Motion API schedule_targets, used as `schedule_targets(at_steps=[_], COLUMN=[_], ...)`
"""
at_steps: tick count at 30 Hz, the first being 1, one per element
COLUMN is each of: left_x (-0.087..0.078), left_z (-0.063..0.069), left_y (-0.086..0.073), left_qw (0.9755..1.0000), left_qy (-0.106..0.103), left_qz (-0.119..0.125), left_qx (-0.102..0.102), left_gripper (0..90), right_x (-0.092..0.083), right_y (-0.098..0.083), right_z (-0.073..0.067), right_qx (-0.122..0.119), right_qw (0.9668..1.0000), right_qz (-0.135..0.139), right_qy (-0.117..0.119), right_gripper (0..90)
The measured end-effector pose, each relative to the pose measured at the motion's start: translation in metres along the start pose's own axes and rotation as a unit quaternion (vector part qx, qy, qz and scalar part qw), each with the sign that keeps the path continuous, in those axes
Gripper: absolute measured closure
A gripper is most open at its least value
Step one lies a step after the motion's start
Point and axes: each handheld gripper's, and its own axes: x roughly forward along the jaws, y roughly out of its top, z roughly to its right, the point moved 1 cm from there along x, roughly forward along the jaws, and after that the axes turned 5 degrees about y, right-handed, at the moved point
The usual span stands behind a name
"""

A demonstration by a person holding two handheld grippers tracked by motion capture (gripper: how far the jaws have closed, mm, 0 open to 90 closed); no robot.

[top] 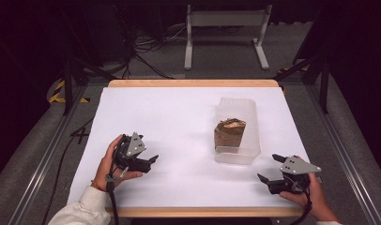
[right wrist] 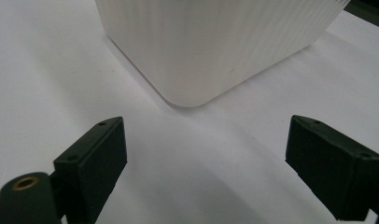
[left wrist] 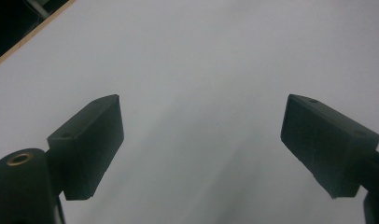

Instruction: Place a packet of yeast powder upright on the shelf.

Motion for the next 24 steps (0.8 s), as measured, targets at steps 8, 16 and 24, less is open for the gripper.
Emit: schedule_targets(at_steps=[8,16,24], left_x=[-0.007,-0.016,-0.029], left_z=[-0.008,-0.012,-0.014], left_y=[-0.020,-0.042,-0.065], left_qw=[0.9997,0.9991,0.9968], left_qy=[0.019,0.029,0.041], left_qz=[-0.009,-0.011,-0.001], left_qx=[-0.013,-0.029,-0.069], left_gripper=[13.1,12.4,11.1], right_x=[0.000,0.000,0.000], right_y=[0.000,0.000,0.000], right_z=[0.000,0.000,0.000], right_qx=[0.000,-0.002,-0.003], right_qw=[1.0000,1.0000,1.0000], right_qz=[0.000,-0.001,0.000], right_qy=[0.000,0.003,0.002], right_gripper=[13.1,13.0,12.9])
